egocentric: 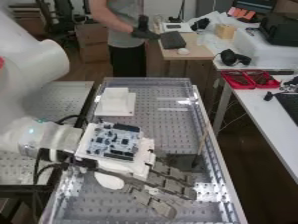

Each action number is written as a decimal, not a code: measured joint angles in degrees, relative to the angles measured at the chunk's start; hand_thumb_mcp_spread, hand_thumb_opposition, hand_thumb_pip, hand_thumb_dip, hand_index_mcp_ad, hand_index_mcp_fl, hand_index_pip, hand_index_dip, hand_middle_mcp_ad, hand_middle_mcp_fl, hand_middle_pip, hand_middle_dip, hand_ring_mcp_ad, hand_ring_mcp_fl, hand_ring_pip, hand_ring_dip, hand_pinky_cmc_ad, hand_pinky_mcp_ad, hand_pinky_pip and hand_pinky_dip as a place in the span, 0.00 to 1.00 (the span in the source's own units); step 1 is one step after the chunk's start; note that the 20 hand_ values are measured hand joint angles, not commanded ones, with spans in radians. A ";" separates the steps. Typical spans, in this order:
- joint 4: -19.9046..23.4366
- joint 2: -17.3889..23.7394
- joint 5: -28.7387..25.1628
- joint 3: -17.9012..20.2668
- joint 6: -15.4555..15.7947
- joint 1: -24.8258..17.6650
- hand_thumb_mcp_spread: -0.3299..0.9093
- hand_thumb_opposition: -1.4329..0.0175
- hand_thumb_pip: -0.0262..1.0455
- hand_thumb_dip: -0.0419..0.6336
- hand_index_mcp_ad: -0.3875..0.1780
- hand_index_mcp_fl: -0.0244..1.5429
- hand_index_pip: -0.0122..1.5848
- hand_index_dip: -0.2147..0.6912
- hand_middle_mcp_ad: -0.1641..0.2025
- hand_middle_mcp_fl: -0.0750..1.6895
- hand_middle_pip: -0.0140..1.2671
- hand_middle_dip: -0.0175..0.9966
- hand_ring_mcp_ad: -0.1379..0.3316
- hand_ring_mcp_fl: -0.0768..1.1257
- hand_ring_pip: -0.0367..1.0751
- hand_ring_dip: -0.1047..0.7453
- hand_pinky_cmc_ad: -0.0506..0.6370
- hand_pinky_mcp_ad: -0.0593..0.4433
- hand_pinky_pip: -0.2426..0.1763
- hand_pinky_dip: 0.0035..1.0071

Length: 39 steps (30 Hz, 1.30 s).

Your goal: Grab the paper clip and place it in the clear container

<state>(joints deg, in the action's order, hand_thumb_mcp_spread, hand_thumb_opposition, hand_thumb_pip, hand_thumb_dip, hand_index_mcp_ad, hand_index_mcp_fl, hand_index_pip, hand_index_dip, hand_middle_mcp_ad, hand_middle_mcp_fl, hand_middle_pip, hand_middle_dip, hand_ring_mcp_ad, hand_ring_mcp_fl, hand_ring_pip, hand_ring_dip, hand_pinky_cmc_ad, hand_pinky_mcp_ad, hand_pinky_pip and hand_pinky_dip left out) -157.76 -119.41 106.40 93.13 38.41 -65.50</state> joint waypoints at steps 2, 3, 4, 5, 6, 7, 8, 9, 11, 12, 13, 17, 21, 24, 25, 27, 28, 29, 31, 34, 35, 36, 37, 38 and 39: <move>0.81 -0.63 0.72 -0.11 -0.17 0.16 0.64 0.42 0.51 0.42 0.47 0.25 0.70 0.35 0.70 0.12 0.11 0.17 0.54 0.06 0.11 0.19 0.54 0.65 0.55 0.19; 1.23 -0.99 1.12 -0.21 -0.18 0.24 0.64 0.42 0.50 0.41 0.47 0.23 0.71 0.35 0.70 0.12 0.11 0.17 0.53 0.06 0.11 0.19 0.54 0.65 0.55 0.19; 1.77 -1.22 1.53 -0.27 -0.14 0.32 0.64 0.42 0.50 0.41 0.47 0.22 0.72 0.35 0.70 0.12 0.11 0.17 0.52 0.06 0.11 0.19 0.54 0.65 0.55 0.19; 2.02 -1.32 1.75 -0.30 -0.07 0.36 0.65 0.42 0.50 0.42 0.47 0.21 0.74 0.35 0.70 0.12 0.11 0.17 0.51 0.06 0.11 0.19 0.53 0.65 0.55 0.19; 2.39 -1.57 2.35 -0.36 0.13 0.47 0.65 0.42 0.49 0.42 0.47 0.21 0.75 0.35 0.70 0.12 0.11 0.17 0.51 0.06 0.11 0.19 0.53 0.65 0.55 0.18; 2.71 -1.88 3.04 -0.42 0.39 0.60 0.65 0.42 0.49 0.42 0.47 0.21 0.76 0.35 0.70 0.12 0.11 0.17 0.51 0.06 0.11 0.19 0.54 0.65 0.58 0.19; 2.87 -2.00 3.29 -0.45 0.50 0.66 0.65 0.42 0.49 0.42 0.47 0.21 0.77 0.35 0.70 0.12 0.11 0.17 0.51 0.06 0.11 0.19 0.54 0.65 0.59 0.19; 3.34 -2.27 3.89 -0.48 0.79 0.81 0.66 0.42 0.49 0.42 0.47 0.21 0.78 0.34 0.70 0.12 0.11 0.18 0.51 0.06 0.11 0.20 0.53 0.65 0.59 0.19; 4.06 -2.59 4.57 -0.51 0.97 1.01 0.66 0.42 0.49 0.42 0.47 0.20 0.80 0.36 0.70 0.12 0.11 0.18 0.51 0.06 0.11 0.20 0.53 0.65 0.58 0.18; 4.51 -2.80 4.90 -0.51 1.01 1.12 0.66 0.42 0.49 0.42 0.47 0.20 0.81 0.36 0.70 0.12 0.11 0.18 0.51 0.06 0.11 0.20 0.53 0.65 0.58 0.18; 4.80 -2.93 5.08 -0.55 1.03 1.19 0.66 0.42 0.49 0.42 0.47 0.20 0.81 0.36 0.70 0.12 0.11 0.18 0.51 0.06 0.11 0.20 0.53 0.65 0.59 0.18; 4.40 -3.69 5.80 -1.23 1.24 1.38 0.67 0.42 0.49 0.42 0.46 0.19 0.84 0.36 0.65 0.14 0.11 0.19 0.51 0.06 0.12 0.21 0.54 0.65 0.62 0.19; 3.23 -4.93 7.20 -2.82 1.84 1.69 0.66 0.42 0.49 0.42 0.44 0.20 0.85 0.36 0.66 0.14 0.11 0.19 0.50 0.06 0.12 0.21 0.54 0.65 0.62 0.18; 2.58 -5.63 8.00 -3.66 2.38 1.92 0.67 0.42 0.49 0.42 0.44 0.19 0.86 0.36 0.65 0.14 0.11 0.19 0.49 0.06 0.12 0.21 0.54 0.65 0.63 0.18; 2.46 -5.75 8.12 -3.78 2.47 1.96 0.66 0.42 0.49 0.42 0.44 0.20 0.86 0.36 0.65 0.14 0.11 0.19 0.48 0.06 0.12 0.21 0.54 0.65 0.63 0.19; 2.19 -6.09 8.53 -4.17 2.78 2.06 0.68 0.42 0.49 0.41 0.44 0.20 0.86 0.36 0.65 0.14 0.11 0.19 0.48 0.06 0.12 0.21 0.53 0.65 0.62 0.19; 2.02 -6.45 8.87 -4.54 3.00 2.14 0.68 0.42 0.49 0.41 0.44 0.20 0.86 0.36 0.65 0.14 0.11 0.19 0.48 0.06 0.12 0.21 0.53 0.65 0.63 0.19; 1.94 -6.69 9.12 -4.75 3.12 2.19 0.68 0.42 0.49 0.42 0.44 0.20 0.86 0.36 0.65 0.14 0.11 0.19 0.48 0.06 0.12 0.22 0.53 0.65 0.63 0.19; 1.81 -7.34 9.93 -5.37 3.41 2.35 0.68 0.42 0.49 0.42 0.44 0.20 0.86 0.36 0.65 0.14 0.11 0.19 0.47 0.06 0.12 0.22 0.53 0.65 0.63 0.19; 1.87 -7.93 10.68 -5.87 3.63 2.53 0.68 0.42 0.49 0.42 0.44 0.21 0.86 0.36 0.66 0.15 0.11 0.19 0.47 0.06 0.12 0.22 0.53 0.65 0.63 0.19; 1.91 -8.03 10.81 -5.93 3.61 2.57 0.68 0.42 0.49 0.42 0.44 0.21 0.86 0.36 0.65 0.15 0.11 0.19 0.48 0.06 0.12 0.22 0.53 0.65 0.63 0.19; 1.99 -8.24 11.11 -6.07 3.58 2.66 0.68 0.42 0.49 0.42 0.44 0.21 0.86 0.36 0.65 0.15 0.11 0.19 0.47 0.06 0.12 0.22 0.53 0.65 0.63 0.19; 2.04 -8.44 11.43 -6.23 3.58 2.75 0.68 0.42 0.49 0.42 0.43 0.21 0.86 0.36 0.65 0.15 0.11 0.19 0.48 0.07 0.12 0.22 0.53 0.65 0.63 0.19; 2.05 -8.56 11.60 -6.32 3.58 2.81 0.68 0.42 0.49 0.41 0.43 0.21 0.86 0.36 0.65 0.15 0.11 0.19 0.48 0.07 0.12 0.22 0.53 0.65 0.63 0.18; 2.07 -8.71 11.83 -6.44 3.60 2.90 0.68 0.42 0.49 0.42 0.43 0.22 0.86 0.36 0.65 0.15 0.11 0.19 0.48 0.06 0.12 0.22 0.54 0.65 0.63 0.19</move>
<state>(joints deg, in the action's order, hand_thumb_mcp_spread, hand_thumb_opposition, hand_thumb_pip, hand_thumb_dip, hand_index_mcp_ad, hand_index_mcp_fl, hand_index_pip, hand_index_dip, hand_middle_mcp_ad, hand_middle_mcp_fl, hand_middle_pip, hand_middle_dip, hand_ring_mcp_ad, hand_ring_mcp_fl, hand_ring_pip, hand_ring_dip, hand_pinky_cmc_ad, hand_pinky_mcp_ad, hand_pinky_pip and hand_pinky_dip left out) -155.69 -128.11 118.23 86.69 42.01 -62.60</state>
